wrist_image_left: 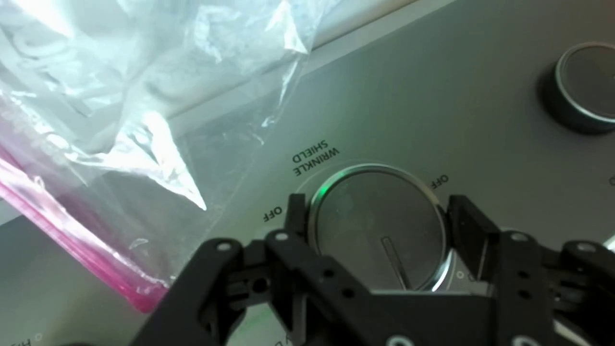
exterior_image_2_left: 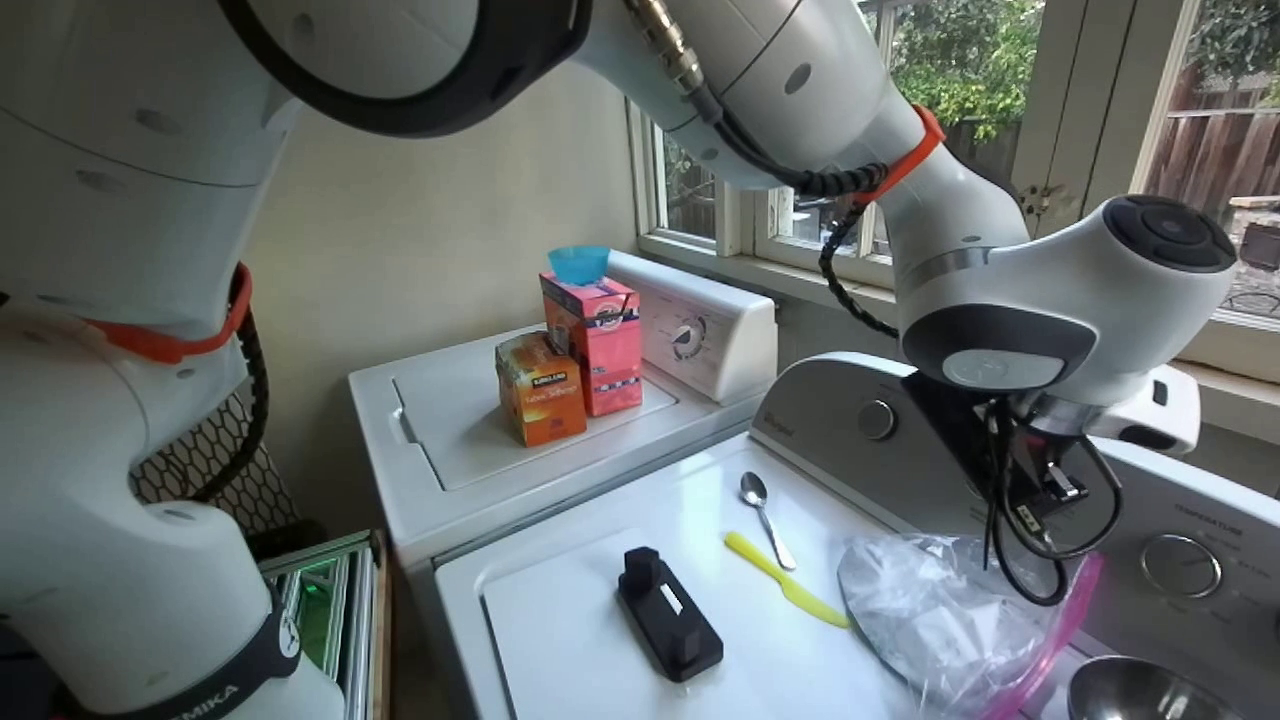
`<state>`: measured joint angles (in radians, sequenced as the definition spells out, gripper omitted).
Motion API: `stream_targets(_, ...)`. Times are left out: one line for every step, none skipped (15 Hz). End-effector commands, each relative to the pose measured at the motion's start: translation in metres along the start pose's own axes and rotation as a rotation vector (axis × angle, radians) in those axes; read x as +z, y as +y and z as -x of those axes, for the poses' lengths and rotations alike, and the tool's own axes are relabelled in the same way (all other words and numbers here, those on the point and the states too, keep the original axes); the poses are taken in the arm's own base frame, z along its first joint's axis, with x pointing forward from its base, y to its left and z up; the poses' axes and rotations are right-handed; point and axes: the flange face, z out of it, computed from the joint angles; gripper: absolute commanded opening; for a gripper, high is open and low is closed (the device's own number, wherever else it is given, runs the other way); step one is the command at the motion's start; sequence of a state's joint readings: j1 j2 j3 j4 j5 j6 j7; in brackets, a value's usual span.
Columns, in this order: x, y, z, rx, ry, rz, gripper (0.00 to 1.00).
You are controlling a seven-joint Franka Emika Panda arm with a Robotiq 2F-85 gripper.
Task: Turn the second knob from the left to the right.
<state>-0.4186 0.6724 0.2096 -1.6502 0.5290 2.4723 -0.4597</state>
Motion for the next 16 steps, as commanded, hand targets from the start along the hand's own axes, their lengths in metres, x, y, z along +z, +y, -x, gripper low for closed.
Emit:
stream_targets(0.029,-0.036,0.006,0.075,-0.03,-0.147,0.49)
stream_targets(0.026,-0.038,0.005,0.075,-0.026,-0.165,0.93)
stream_targets(0.024,-0.04,0.005,0.082,-0.021,-0.179,0.95)
stream_targets(0.022,-0.044,0.005,0.081,-0.021,-0.198,0.99)
stream_targets(0.02,-0.048,0.007,0.063,-0.032,-0.209,1.0)
stream_targets(0.018,-0.052,0.008,0.046,-0.035,-0.216,1.0)
stream_targets(0.014,-0.053,0.011,0.014,-0.055,-0.202,1.0)
stream_targets(0.011,-0.054,0.014,-0.01,-0.077,-0.18,1.0)
stream_targets(0.007,-0.053,0.016,-0.031,-0.095,-0.167,1.0)
stream_targets(0.002,-0.052,0.019,-0.048,-0.121,-0.13,1.0)
stream_targets(-0.002,-0.052,0.021,-0.067,-0.137,-0.103,1.0)
stream_targets(-0.004,-0.053,0.021,-0.086,-0.152,-0.079,1.0)
stream_targets(-0.005,-0.054,0.022,-0.106,-0.168,-0.042,1.0)
stream_targets(-0.005,-0.054,0.023,-0.126,-0.182,0.011,1.0)
stream_targets(-0.006,-0.055,0.024,-0.143,-0.201,0.049,1.0)
stream_targets(-0.008,-0.057,0.024,-0.158,-0.225,0.079,1.0)
